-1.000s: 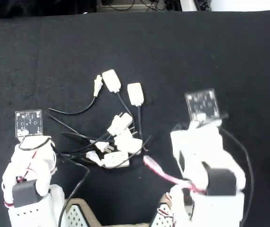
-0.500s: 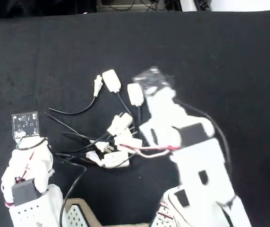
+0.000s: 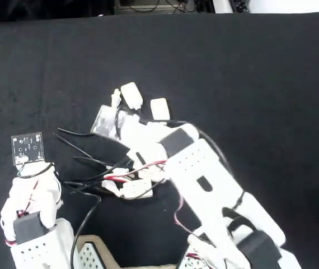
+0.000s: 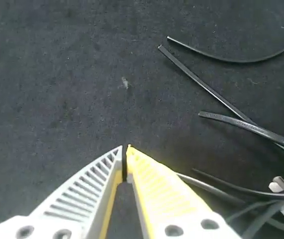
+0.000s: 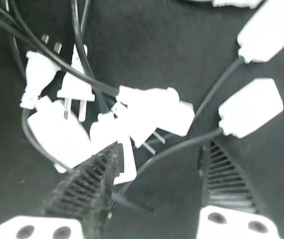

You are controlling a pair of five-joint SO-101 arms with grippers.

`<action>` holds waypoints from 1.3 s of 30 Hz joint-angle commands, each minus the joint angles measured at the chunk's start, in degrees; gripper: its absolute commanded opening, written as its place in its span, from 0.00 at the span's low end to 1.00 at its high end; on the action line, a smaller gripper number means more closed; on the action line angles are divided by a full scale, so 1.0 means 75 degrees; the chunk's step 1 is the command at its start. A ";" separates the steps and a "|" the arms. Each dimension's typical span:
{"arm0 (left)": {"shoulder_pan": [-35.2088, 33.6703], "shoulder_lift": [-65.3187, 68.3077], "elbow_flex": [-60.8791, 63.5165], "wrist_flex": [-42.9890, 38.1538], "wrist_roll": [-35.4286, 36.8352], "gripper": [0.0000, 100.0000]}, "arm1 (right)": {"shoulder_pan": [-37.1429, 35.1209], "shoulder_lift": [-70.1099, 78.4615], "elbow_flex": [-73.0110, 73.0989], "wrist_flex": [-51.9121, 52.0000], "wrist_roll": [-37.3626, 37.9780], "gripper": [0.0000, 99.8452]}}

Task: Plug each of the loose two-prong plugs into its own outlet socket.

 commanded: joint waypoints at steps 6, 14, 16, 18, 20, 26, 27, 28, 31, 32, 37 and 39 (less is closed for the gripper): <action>-0.0053 0.0000 -0.0053 -0.0199 -0.0059 0.03 | -0.0363 0.1084 0.0264 -0.1559 0.0188 0.26; -0.0041 0.0000 -0.0053 -0.0199 -0.0070 0.03 | -0.0610 0.1612 0.0264 -0.1829 0.0656 0.26; -0.0041 0.0000 -0.0053 -0.0199 -0.0070 0.03 | -0.0703 0.1729 0.0229 -0.1958 0.0692 0.26; -0.0041 0.0000 -0.0053 -0.0199 -0.0070 0.03 | -0.0692 0.1870 0.0264 -0.2333 0.0680 0.26; -0.0041 0.0000 -0.0053 -0.0211 -0.0070 0.03 | -0.0645 0.2057 0.0264 -0.2626 0.0680 0.26; -0.0041 0.0000 -0.0053 -0.0211 -0.0070 0.03 | -0.0551 0.2456 0.0252 -0.3247 0.0680 0.25; -0.0041 0.0000 -0.0053 -0.0211 -0.0070 0.03 | -0.0527 0.2467 0.0252 -0.3282 0.0680 0.25; -0.0041 0.0000 -0.0053 -0.0211 -0.0070 0.03 | -0.0492 0.2467 0.0240 -0.3294 0.0668 0.24; -0.0041 0.0000 -0.0053 -0.0211 -0.0070 0.03 | -0.0375 0.2456 0.0076 -0.3294 0.0680 0.14; -0.0041 0.0000 -0.0053 -0.0211 -0.0070 0.03 | -0.0316 0.2456 -0.0006 -0.3294 0.0680 0.10; -0.0041 0.0000 -0.0041 -0.0211 -0.0070 0.03 | -0.0094 0.2444 -0.0264 -0.3223 0.0668 0.01; -0.0041 0.0000 0.0006 -0.0211 -0.0070 0.03 | 0.0035 0.2444 -0.0287 -0.3223 0.0668 0.01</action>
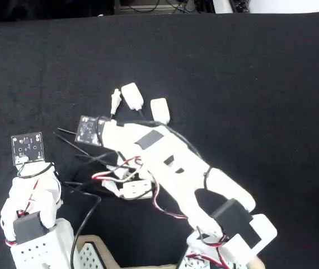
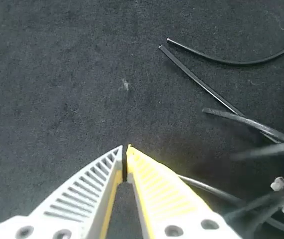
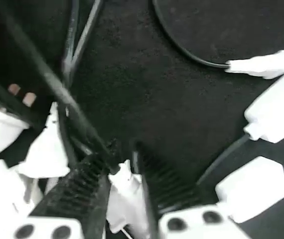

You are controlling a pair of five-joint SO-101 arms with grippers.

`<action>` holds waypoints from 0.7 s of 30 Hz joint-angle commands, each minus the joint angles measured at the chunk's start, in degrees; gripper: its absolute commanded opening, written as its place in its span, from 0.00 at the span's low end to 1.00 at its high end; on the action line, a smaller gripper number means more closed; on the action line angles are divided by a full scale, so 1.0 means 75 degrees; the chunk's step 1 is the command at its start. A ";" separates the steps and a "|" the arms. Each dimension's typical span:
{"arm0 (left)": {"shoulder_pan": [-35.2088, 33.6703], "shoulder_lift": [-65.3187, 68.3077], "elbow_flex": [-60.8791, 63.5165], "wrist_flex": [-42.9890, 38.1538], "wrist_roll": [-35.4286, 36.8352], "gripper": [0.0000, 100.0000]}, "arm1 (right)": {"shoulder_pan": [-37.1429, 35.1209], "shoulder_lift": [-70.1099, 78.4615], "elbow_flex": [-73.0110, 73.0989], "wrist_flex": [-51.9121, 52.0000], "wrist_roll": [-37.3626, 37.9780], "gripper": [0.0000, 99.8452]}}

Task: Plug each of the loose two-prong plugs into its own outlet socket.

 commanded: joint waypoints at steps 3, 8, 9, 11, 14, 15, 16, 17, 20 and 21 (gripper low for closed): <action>-0.0029 0.0000 0.0018 -0.0199 -0.0059 0.03 | 0.0563 -0.0217 -0.0404 0.0000 0.0012 0.01; -0.0029 0.0000 0.0018 -0.0211 -0.0059 0.03 | 0.0938 -0.1272 -0.0486 0.0410 -0.0434 0.01; -0.0029 0.0000 0.0018 -0.0211 -0.0059 0.03 | 0.0996 -0.1518 -0.0533 0.0610 -0.0457 0.01; -0.0029 0.0000 0.0018 -0.0211 -0.0059 0.03 | 0.1149 -0.1987 -0.0674 0.1149 -0.0469 0.01; -0.0029 0.0000 0.0018 -0.0211 -0.0059 0.03 | 0.1641 -0.2467 -0.0838 0.2004 -0.0656 0.01; -0.0029 0.0000 0.0018 -0.0211 -0.0059 0.03 | 0.1899 -0.2585 -0.0862 0.2239 -0.0703 0.01; -0.0029 0.0000 0.0018 -0.0211 -0.0059 0.03 | 0.2180 -0.2643 -0.0873 0.2438 -0.0738 0.01; -0.0029 0.0000 0.0018 -0.0211 -0.0059 0.03 | 0.2473 -0.2678 -0.0873 0.2602 -0.0738 0.01; -0.0029 0.0000 0.0018 -0.0211 -0.0059 0.03 | 0.3388 -0.2608 -0.0815 0.2954 -0.0727 0.01; -0.0029 0.0000 0.0018 -0.0211 -0.0059 0.03 | 0.3669 -0.2573 -0.0756 0.3001 -0.0727 0.01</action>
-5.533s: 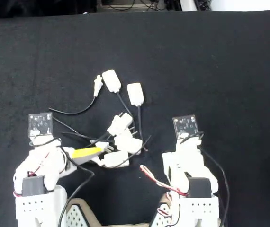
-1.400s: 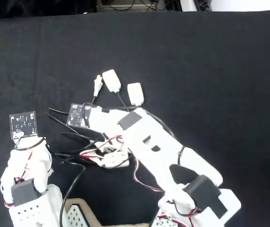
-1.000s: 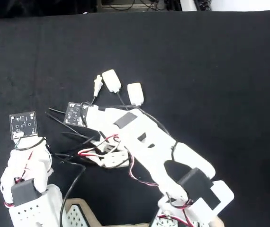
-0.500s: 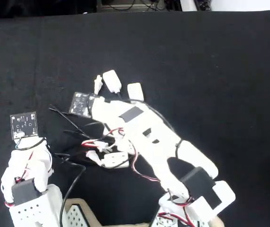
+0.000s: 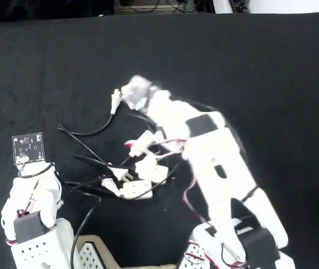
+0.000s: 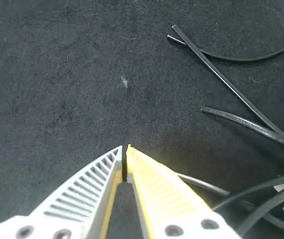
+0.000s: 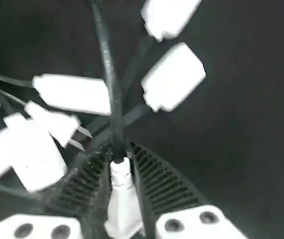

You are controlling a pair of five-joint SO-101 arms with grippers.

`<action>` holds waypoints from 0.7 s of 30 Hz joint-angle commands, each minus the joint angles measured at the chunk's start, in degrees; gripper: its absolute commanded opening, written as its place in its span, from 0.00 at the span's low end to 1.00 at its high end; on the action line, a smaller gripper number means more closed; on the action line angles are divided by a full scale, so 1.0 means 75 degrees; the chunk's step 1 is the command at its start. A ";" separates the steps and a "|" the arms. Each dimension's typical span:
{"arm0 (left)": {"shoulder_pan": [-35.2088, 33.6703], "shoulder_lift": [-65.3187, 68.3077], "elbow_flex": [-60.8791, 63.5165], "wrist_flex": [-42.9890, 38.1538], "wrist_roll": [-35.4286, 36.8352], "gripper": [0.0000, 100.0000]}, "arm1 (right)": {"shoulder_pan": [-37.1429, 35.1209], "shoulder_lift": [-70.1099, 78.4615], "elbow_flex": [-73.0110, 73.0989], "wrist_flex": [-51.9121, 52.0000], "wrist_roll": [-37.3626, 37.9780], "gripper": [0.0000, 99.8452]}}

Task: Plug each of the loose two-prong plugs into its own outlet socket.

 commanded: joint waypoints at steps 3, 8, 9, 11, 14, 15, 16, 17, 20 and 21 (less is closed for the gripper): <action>-0.0029 0.0000 -0.0100 -0.0152 -0.0059 0.03 | 0.1489 0.0064 -0.0029 0.0199 -0.0070 0.01; 0.0229 0.0000 -0.0088 -0.0152 -0.0059 0.03 | 0.1911 0.1166 0.0217 -0.0164 -0.0059 0.01; 0.0299 0.0000 -0.0076 -0.0152 -0.0059 0.03 | 0.1922 0.1495 0.0229 -0.0270 -0.0047 0.01; 0.0381 0.0000 -0.0006 -0.0152 -0.0059 0.03 | 0.1911 0.2163 0.0205 -0.0422 0.0000 0.01; 0.0358 0.0000 0.0006 -0.0152 -0.0059 0.03 | 0.1817 0.3124 -0.0006 -0.0586 0.0363 0.01; 0.0358 0.0000 0.0006 -0.0152 -0.0059 0.03 | 0.1817 0.3440 -0.0170 -0.0598 0.0422 0.01; 0.0358 0.0000 0.0018 -0.0152 -0.0059 0.03 | 0.1817 0.3733 -0.0381 -0.0563 0.0422 0.02; 0.0358 0.0000 0.0018 -0.0152 -0.0059 0.03 | 0.1829 0.4015 -0.0592 -0.0516 0.0422 0.02; 0.0358 -0.0012 0.0018 -0.0152 -0.0059 0.03 | 0.1829 0.4577 -0.1330 0.0223 0.0422 0.12; 0.0358 -0.0012 0.0018 -0.0152 -0.0059 0.03 | 0.1829 0.4636 -0.1600 0.0610 0.0422 0.17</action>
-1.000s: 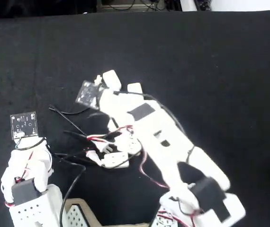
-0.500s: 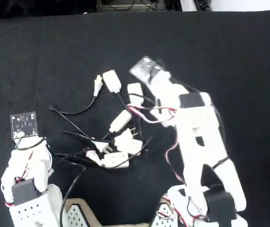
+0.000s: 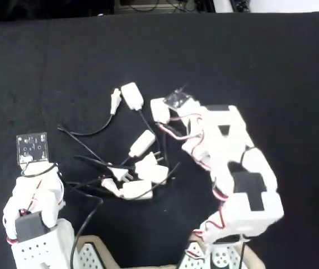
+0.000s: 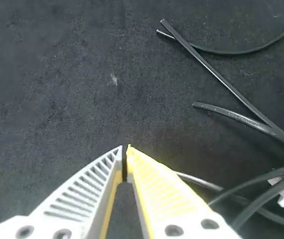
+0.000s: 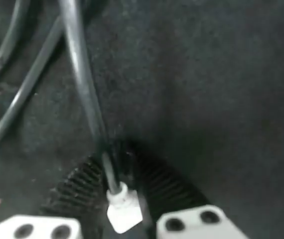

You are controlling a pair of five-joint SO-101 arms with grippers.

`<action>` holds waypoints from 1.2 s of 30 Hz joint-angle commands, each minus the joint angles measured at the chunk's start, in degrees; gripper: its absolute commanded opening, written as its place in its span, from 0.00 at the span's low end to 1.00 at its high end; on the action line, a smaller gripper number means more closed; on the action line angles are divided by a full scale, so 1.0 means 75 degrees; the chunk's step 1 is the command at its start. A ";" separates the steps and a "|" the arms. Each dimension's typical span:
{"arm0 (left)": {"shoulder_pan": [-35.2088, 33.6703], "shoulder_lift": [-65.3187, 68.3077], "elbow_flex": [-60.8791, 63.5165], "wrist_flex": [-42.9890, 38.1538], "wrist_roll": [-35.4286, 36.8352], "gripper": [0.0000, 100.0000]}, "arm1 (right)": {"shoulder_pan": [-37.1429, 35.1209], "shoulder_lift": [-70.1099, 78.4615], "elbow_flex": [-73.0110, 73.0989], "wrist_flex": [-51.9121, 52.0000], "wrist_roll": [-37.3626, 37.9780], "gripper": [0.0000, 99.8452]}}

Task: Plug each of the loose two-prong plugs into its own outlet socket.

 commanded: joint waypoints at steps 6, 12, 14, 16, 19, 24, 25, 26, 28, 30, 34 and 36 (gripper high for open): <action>0.0100 -0.0012 -0.0088 -0.0152 -0.0059 0.03 | -0.0059 -0.0041 -0.2280 0.3001 0.0668 0.33; 0.0100 -0.0012 -0.0088 -0.0152 -0.0059 0.03 | -0.0105 -0.1143 -0.2549 0.4278 0.0891 0.26; 0.0111 -0.0012 -0.0088 -0.0152 -0.0059 0.03 | -0.0082 -0.1694 -0.2397 0.4454 0.0879 0.25; 0.0111 -0.0012 -0.0088 -0.0152 -0.0070 0.03 | -0.0082 -0.2374 -0.2057 0.4442 0.0867 0.25; 0.0111 -0.0012 -0.0088 -0.0152 -0.0070 0.03 | -0.0082 -0.3628 -0.1061 0.4079 0.0797 0.25; 0.0111 -0.0012 -0.0088 -0.0152 -0.0070 0.03 | -0.0141 -0.5972 0.1272 0.2755 0.0668 0.27; 0.0111 -0.0012 -0.0088 -0.0152 -0.0070 0.03 | -0.0234 -0.6359 0.1729 0.2555 0.0633 0.28; 0.0111 -0.0012 -0.0088 -0.0152 -0.0070 0.03 | -0.0375 -0.6675 0.2174 0.2450 0.0633 0.29; 0.0111 -0.0012 -0.0076 -0.0164 -0.0070 0.03 | -0.0610 -0.7144 0.3018 0.2333 0.0645 0.27; 0.0111 -0.0012 -0.0064 -0.0270 -0.0070 0.03 | -0.0903 -0.7449 0.3558 0.2110 0.0656 0.23; 0.0111 -0.0012 0.0018 -0.0352 -0.0070 0.03 | -0.0985 -0.7426 0.3628 0.1770 0.1618 0.18; 0.0111 -0.0012 0.0018 -0.0352 -0.0070 0.03 | -0.0891 -0.7051 0.3300 0.1958 0.1688 0.22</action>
